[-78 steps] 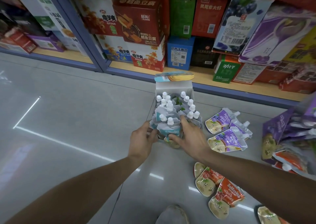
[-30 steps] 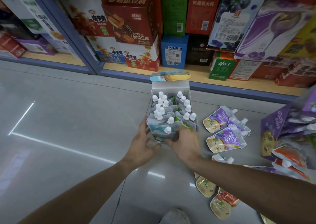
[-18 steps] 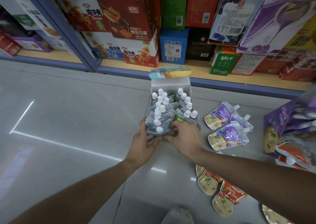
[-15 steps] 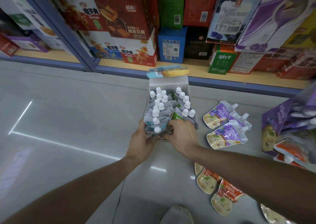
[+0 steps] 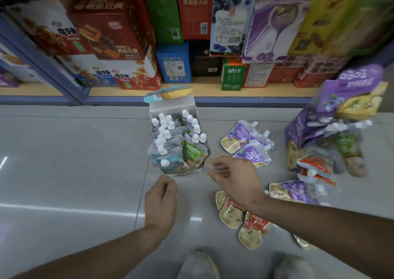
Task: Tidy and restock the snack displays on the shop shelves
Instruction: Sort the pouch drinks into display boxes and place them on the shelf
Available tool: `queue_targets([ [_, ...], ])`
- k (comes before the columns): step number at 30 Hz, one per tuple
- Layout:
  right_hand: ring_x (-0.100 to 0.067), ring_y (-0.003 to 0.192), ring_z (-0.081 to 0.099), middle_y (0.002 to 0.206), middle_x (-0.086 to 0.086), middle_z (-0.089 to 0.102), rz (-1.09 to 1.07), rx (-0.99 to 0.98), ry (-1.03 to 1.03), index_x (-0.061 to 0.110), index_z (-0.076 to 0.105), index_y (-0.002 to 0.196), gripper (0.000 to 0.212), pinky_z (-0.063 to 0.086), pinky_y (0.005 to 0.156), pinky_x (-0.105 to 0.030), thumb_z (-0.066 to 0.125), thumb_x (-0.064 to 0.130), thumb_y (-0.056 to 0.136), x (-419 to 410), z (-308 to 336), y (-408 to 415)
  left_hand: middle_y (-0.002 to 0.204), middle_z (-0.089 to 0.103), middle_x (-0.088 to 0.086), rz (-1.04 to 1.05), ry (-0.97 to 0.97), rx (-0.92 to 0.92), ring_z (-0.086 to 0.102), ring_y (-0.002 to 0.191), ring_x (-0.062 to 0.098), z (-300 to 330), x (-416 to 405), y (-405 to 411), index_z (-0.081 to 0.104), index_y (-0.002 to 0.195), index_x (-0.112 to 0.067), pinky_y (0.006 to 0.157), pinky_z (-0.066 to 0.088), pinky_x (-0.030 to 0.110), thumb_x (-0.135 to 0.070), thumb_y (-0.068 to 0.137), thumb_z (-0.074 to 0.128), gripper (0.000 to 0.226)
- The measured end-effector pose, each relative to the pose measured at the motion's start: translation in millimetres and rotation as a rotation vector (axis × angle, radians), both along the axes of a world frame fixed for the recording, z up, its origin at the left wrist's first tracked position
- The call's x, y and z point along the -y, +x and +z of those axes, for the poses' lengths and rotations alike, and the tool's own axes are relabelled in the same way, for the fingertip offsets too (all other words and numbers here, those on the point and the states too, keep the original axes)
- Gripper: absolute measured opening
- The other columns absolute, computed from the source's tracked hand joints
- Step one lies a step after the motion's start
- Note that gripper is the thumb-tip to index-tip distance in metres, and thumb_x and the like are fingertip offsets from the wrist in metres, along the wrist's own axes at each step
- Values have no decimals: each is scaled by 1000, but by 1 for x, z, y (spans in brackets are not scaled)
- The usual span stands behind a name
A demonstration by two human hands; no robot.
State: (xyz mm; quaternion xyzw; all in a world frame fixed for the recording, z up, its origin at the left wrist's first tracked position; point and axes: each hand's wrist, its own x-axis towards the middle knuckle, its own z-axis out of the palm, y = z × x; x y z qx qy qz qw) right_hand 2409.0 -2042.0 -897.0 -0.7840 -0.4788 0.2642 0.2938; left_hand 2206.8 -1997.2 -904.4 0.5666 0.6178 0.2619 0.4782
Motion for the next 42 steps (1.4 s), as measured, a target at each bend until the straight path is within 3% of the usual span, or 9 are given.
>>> queue_targets([
  [2, -5, 90, 72, 97, 15, 76, -77, 29, -7, 33, 72, 107, 33, 59, 83, -36, 66, 55, 83, 21, 0, 22, 73, 63, -15, -311, 89, -5, 56, 69, 6, 7, 11, 30, 65, 84, -26, 67, 47, 32, -21, 93, 58, 13],
  [4, -12, 97, 70, 111, 14, 74, -151, 120, 2, 36, 69, 117, 41, 58, 83, -36, 57, 61, 87, 43, 1, 45, 109, 64, -15, -604, 229, -81, 61, 102, 5, 8, 16, 68, 65, 118, -36, 90, 51, 34, -35, 94, 56, 26],
  [6, -17, 104, 67, 122, 10, 70, -230, 216, 42, 34, 64, 127, 44, 55, 86, -34, 56, 59, 92, 66, 8, 69, 145, 46, -2, -800, 457, -218, 43, 135, 18, 3, 16, 107, 49, 145, -41, 116, 33, 35, -51, 98, 49, 48],
  [11, -19, 121, 50, 129, 6, 61, -479, 412, 109, 27, 59, 132, 44, 48, 94, -36, 66, 43, 93, 127, 22, 135, 169, 14, 10, -1059, 707, -460, 15, 153, 37, 3, 18, 195, 16, 160, -49, 125, 8, 54, -72, 98, 14, 67],
  [18, -23, 114, 60, 128, 1, 61, -769, 218, -175, 22, 39, 145, 76, 54, 86, -41, 73, 52, 83, 142, 25, 222, 133, 52, 6, -989, 580, -312, 46, 127, 25, 3, 34, 281, 52, 143, -24, 104, 42, 40, -49, 100, 55, 49],
  [24, -14, 78, 64, 92, 4, 73, -783, 109, -115, 20, 72, 103, 18, 48, 63, -27, 68, 27, 87, 150, 21, 235, 119, 56, 5, -787, 366, -319, 58, 113, 28, 1, 40, 326, 64, 127, -19, 91, 50, 39, -45, 95, 66, 42],
  [32, -34, 89, 72, 100, -17, 74, -946, -756, 67, 8, 66, 112, 36, 61, 73, -42, 66, -10, 82, 216, 8, 220, 101, 58, -3, -796, 363, -191, 58, 91, 15, -6, 35, 311, 66, 114, -26, 74, 44, 28, -32, 97, 67, 18],
  [36, -32, 91, 74, 101, -15, 77, -901, -940, -91, 7, 69, 114, 33, 59, 76, -40, 69, -6, 83, 241, -13, 202, 84, 59, -9, -781, 362, -118, 57, 75, 6, -15, 38, 280, 58, 99, -23, 68, 50, 31, -22, 96, 69, 11],
  [42, -34, 99, 73, 103, -17, 77, -835, -1010, -221, -2, 68, 117, 34, 60, 84, -43, 72, -2, 83, 246, -27, 177, 97, 61, -4, -878, 418, -220, 57, 90, 14, -34, 41, 237, 62, 100, -20, 76, 49, 33, -14, 93, 67, 10],
])
